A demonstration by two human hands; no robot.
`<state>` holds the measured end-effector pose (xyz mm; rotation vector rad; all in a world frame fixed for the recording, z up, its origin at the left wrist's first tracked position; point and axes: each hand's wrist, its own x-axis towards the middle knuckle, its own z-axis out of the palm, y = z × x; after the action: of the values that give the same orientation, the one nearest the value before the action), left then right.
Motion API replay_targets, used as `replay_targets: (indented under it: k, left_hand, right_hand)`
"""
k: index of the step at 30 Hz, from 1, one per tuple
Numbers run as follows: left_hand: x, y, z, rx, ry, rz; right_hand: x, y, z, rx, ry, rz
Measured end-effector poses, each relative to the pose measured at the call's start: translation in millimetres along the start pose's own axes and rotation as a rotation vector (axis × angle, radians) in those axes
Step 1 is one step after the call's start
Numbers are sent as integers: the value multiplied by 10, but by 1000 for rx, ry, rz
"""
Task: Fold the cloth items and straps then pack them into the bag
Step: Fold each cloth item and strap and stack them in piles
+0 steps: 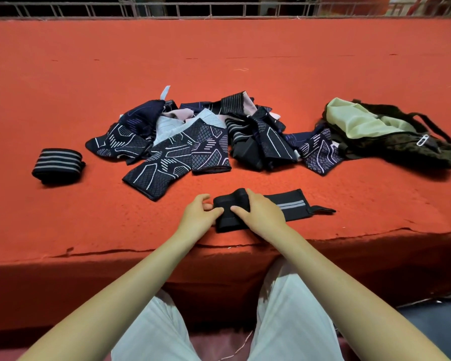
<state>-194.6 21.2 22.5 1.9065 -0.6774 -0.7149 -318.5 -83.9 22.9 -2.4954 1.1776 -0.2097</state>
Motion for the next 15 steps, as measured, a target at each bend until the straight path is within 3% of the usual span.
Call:
replay_targets:
  k: [6,11,15]
  left_hand:
    - [7,91,63,-50,-134,-19]
    - [56,79,78,-163,-103,-69]
    - [23,46,116,-362,-110,-101]
  right_hand:
    - [-56,137,32,189,246,-93]
    - [-138,163,121,213,299,-236]
    - [-143,243,62,349,262,-166]
